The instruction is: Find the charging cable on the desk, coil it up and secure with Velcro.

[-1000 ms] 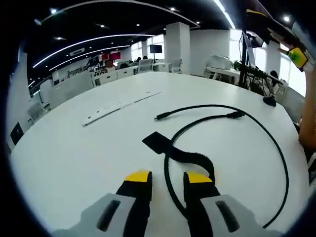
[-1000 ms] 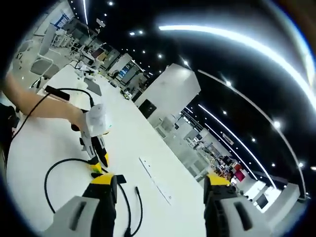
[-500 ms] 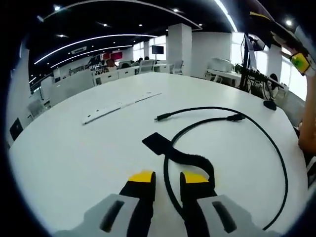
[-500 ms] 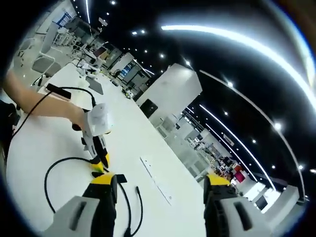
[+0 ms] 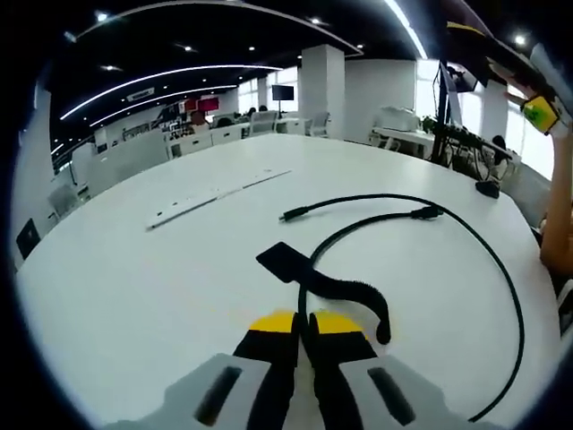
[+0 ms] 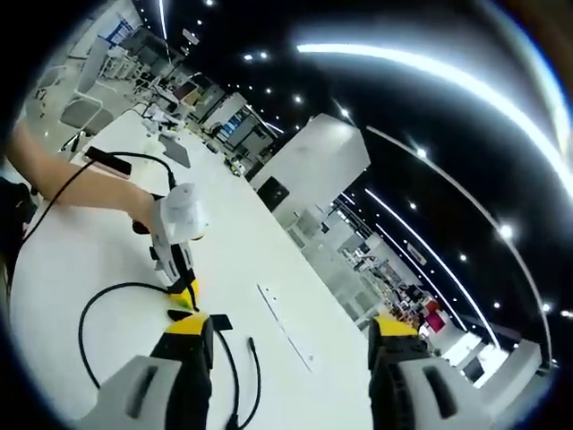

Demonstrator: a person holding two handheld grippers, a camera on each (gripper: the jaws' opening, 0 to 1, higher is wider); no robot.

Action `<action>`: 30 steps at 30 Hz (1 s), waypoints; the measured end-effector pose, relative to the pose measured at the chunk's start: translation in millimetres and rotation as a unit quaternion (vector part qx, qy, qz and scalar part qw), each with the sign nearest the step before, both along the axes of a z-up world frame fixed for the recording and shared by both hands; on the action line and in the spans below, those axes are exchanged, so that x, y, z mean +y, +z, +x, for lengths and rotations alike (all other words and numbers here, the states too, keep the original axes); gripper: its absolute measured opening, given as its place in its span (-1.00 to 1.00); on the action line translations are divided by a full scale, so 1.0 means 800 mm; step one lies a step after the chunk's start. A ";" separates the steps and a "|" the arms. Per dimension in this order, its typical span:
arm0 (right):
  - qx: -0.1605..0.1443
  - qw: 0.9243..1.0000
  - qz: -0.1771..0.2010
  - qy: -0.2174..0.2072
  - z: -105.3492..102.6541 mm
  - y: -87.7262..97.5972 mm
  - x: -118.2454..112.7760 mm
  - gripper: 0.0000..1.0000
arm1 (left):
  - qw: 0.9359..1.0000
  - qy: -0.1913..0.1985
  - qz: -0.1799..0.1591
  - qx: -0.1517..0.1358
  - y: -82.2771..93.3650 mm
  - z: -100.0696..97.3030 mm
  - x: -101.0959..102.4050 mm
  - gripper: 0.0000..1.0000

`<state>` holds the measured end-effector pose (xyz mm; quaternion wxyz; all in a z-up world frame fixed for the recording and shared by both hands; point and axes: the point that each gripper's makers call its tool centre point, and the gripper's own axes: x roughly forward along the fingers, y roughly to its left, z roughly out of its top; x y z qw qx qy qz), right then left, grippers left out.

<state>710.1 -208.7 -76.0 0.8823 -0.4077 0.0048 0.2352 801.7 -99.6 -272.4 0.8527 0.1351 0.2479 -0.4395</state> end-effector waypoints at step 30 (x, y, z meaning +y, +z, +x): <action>0.028 0.999 -0.025 0.006 0.012 -0.027 0.015 0.40 | 0.995 -0.091 0.013 -0.024 0.000 -0.031 -0.017 -0.88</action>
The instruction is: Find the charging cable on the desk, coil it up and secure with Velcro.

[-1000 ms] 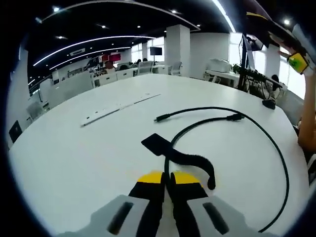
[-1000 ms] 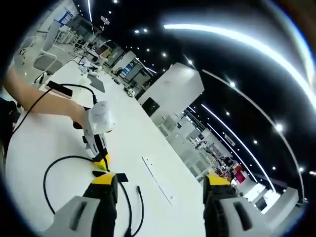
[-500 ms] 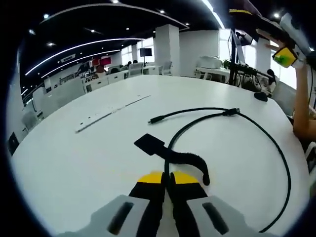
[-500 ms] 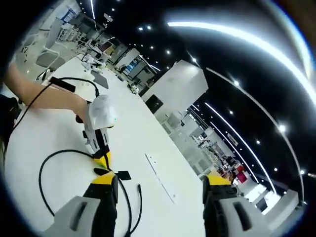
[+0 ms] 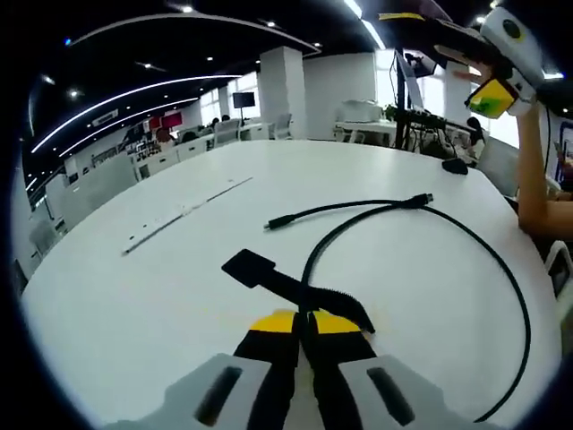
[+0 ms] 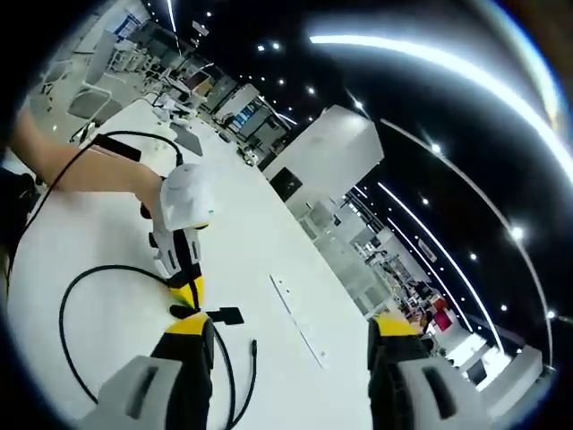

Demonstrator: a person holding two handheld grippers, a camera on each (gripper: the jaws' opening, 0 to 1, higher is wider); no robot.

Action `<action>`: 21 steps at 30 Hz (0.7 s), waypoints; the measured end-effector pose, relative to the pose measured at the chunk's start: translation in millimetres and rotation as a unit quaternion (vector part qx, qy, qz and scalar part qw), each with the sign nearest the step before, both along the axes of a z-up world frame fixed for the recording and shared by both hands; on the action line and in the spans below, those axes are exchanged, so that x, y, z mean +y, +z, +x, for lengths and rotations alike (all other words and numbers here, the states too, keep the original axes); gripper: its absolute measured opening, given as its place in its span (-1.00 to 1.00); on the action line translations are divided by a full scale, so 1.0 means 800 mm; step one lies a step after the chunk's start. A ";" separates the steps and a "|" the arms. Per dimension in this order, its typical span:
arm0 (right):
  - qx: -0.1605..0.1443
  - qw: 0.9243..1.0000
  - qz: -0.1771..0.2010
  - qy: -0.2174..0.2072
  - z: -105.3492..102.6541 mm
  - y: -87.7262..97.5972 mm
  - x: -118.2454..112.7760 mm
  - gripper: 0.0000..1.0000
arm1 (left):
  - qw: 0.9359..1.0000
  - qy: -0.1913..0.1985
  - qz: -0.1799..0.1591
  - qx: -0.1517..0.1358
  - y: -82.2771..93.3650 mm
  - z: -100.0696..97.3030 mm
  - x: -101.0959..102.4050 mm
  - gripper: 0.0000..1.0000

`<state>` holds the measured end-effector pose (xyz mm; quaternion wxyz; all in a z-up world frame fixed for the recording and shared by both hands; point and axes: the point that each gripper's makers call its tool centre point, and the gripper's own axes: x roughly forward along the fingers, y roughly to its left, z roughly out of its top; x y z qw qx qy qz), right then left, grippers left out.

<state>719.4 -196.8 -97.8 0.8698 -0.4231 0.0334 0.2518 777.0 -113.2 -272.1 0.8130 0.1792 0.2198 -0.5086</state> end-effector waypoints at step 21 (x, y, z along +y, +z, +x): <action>0.002 1.000 -0.007 0.008 -0.001 -0.005 0.007 0.40 | 0.999 0.029 -0.020 0.015 0.013 0.009 0.018 -0.40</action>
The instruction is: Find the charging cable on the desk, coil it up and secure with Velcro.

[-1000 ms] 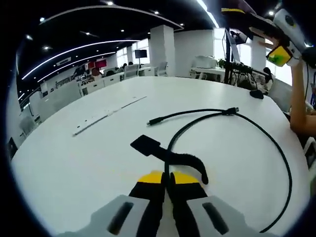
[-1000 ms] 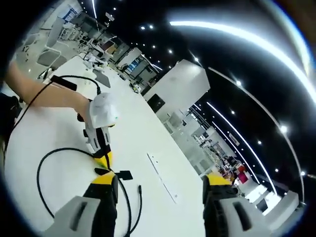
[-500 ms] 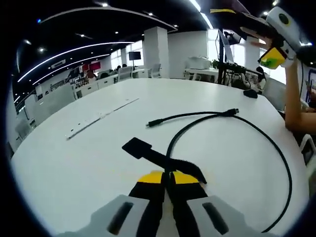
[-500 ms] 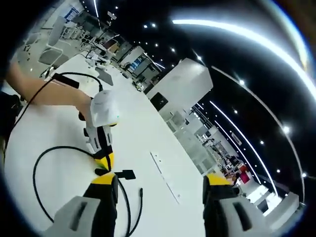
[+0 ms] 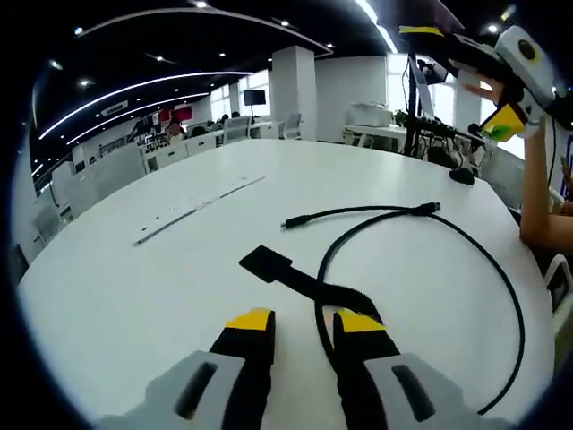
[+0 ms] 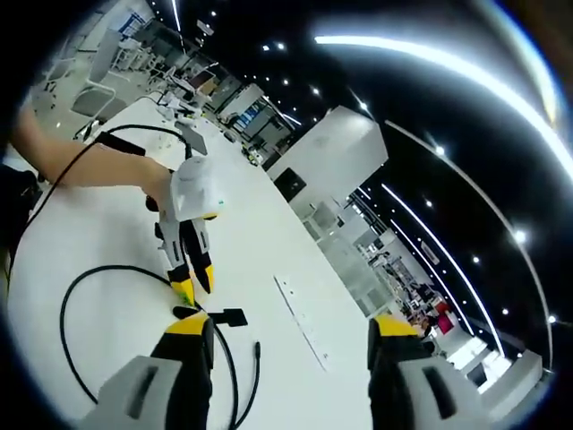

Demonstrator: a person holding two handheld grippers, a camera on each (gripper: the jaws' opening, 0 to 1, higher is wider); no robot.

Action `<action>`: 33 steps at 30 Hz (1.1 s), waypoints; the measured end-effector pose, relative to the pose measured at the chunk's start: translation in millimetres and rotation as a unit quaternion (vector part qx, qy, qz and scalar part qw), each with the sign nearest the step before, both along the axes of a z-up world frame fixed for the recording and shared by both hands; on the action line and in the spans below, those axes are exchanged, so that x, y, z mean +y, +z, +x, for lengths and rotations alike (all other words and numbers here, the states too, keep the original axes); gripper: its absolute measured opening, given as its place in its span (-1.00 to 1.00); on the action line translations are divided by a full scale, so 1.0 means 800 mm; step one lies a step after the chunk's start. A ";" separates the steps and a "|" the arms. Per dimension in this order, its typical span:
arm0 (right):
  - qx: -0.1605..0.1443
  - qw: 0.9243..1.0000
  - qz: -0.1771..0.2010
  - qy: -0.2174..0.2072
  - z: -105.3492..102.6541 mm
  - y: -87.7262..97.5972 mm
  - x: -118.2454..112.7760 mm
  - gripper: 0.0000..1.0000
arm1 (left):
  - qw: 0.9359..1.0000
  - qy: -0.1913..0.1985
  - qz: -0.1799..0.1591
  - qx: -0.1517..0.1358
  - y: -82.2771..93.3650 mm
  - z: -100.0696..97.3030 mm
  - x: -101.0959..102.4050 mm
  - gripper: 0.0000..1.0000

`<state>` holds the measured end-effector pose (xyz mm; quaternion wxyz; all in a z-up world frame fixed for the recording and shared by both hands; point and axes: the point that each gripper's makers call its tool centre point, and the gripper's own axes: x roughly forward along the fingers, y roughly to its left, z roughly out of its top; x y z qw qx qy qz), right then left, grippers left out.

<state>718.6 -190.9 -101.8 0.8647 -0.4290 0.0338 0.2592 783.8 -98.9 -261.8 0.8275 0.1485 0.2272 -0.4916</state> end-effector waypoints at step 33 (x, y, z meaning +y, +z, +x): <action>-0.013 0.999 0.037 -0.005 0.002 0.019 -0.020 0.39 | 0.989 0.136 -0.049 0.005 0.008 -0.056 0.047 -0.53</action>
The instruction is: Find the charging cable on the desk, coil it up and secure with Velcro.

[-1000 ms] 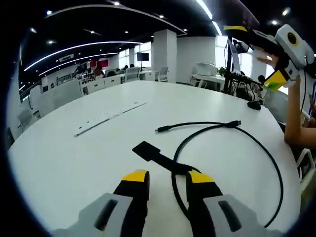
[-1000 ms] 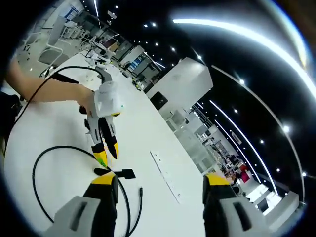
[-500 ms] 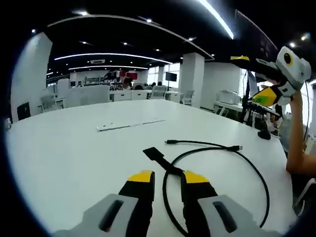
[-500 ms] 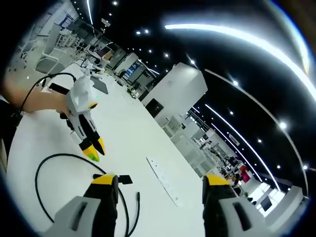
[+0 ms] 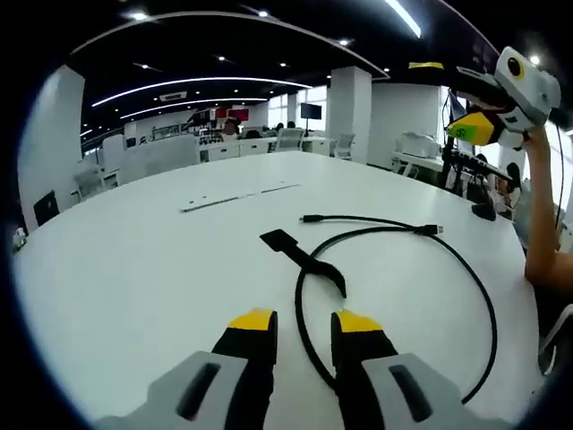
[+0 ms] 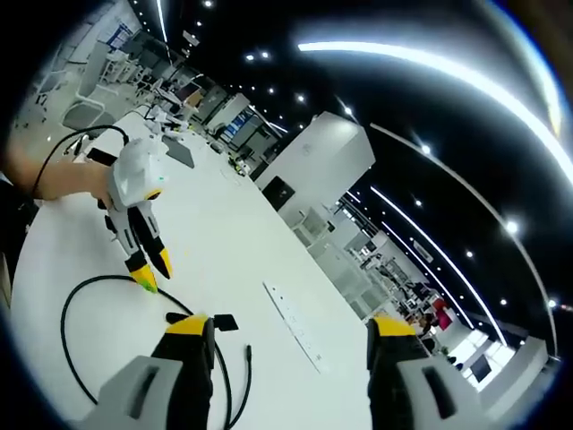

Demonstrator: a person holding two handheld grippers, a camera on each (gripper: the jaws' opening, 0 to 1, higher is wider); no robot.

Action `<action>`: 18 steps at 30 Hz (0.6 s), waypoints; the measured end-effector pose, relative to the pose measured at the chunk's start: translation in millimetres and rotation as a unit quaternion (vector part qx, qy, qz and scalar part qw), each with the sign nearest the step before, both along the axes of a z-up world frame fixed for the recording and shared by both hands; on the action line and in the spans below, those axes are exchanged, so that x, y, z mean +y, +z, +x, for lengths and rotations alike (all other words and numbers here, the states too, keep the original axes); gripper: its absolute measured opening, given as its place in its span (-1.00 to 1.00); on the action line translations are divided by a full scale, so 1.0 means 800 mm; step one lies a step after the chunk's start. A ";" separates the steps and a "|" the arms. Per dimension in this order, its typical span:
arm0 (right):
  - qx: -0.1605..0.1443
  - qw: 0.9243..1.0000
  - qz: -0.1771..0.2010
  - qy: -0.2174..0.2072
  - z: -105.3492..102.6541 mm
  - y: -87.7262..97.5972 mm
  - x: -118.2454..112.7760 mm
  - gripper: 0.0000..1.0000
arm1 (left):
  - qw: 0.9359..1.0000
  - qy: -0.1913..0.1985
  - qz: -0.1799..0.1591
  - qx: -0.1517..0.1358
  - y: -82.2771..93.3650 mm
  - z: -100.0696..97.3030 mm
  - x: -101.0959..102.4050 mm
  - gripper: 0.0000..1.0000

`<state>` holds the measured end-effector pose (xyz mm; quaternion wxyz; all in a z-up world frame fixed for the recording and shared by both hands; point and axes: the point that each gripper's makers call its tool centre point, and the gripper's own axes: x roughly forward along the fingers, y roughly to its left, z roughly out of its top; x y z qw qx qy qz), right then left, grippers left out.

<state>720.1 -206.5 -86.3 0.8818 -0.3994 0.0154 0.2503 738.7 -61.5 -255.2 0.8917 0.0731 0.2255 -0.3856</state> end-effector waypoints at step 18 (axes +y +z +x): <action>0.016 1.000 -0.006 -0.014 0.010 -0.013 -0.007 0.39 | 0.997 -0.024 0.066 -0.013 -0.024 -0.006 -0.002 -0.83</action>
